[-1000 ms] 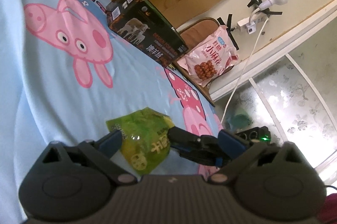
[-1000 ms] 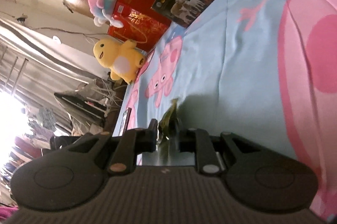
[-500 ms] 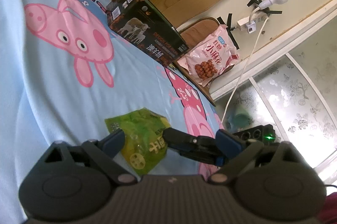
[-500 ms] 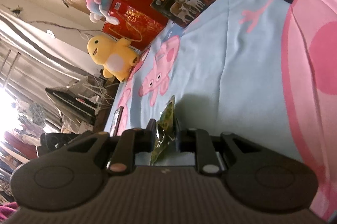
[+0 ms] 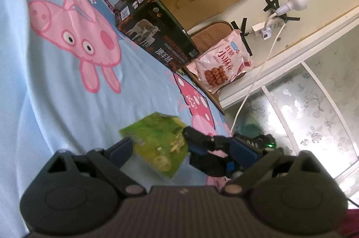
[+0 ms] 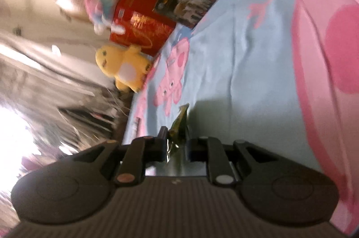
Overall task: Organize snacks
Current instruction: 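Grasp the leaf-print packet with the left gripper and lift it, then lower the leaf-print packet into the tin box and open the left gripper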
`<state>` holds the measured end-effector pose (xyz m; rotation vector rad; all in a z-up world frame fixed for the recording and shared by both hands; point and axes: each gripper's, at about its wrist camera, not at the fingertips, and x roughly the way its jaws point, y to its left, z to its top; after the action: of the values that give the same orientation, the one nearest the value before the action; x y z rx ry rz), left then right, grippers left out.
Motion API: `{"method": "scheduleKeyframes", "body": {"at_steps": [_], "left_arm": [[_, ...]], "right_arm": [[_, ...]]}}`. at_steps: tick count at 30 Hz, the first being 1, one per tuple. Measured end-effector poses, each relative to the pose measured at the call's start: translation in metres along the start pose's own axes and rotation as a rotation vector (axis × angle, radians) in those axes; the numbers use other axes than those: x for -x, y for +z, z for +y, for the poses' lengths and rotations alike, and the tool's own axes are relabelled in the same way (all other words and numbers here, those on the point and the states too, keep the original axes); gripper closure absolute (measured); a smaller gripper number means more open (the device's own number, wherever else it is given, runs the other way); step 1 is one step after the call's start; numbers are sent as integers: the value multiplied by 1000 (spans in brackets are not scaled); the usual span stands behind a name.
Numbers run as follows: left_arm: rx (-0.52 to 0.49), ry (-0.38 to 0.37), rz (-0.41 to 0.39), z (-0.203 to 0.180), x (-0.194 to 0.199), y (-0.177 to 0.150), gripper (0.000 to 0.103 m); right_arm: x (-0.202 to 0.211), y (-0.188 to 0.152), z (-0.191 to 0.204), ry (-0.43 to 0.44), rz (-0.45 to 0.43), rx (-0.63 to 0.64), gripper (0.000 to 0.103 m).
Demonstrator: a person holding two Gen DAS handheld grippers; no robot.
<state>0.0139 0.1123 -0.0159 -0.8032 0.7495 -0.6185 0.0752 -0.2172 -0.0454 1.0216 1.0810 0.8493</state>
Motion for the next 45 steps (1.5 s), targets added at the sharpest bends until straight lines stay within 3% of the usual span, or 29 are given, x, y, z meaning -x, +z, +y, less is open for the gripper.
{"method": "scheduleKeyframes", "body": {"at_steps": [6, 8, 13, 20, 25, 29, 31, 33, 40, 45], "left_arm": [[31, -54, 14, -2, -8, 10, 4], [17, -70, 18, -7, -14, 18, 11], [-73, -76, 5, -31, -30, 50, 19], [-203, -58, -38, -61, -57, 118, 19], [-285, 32, -88, -66, -86, 176, 11], [-333, 256, -141, -53, -109, 201, 6], [-335, 303, -149, -49, -109, 203, 7], [-339, 272, -166, -48, -99, 197, 6], [-345, 262, -234, -55, -70, 165, 3], [-439, 372, -253, -75, -67, 121, 1]], "right_arm": [[17, 15, -7, 109, -47, -123, 85], [20, 20, -4, 132, -63, -123, 85], [21, 34, 18, 127, -85, -40, 85], [15, 79, 64, 88, -180, 152, 85], [-10, 131, 95, 35, -231, 280, 84], [-62, 164, 105, -115, -218, 415, 80], [-84, 170, 104, -244, -205, 501, 53], [-90, 166, 104, -299, -206, 586, 50], [-47, 127, 94, -276, -337, 650, 41], [-22, 84, 79, -285, -396, 614, 38]]}}
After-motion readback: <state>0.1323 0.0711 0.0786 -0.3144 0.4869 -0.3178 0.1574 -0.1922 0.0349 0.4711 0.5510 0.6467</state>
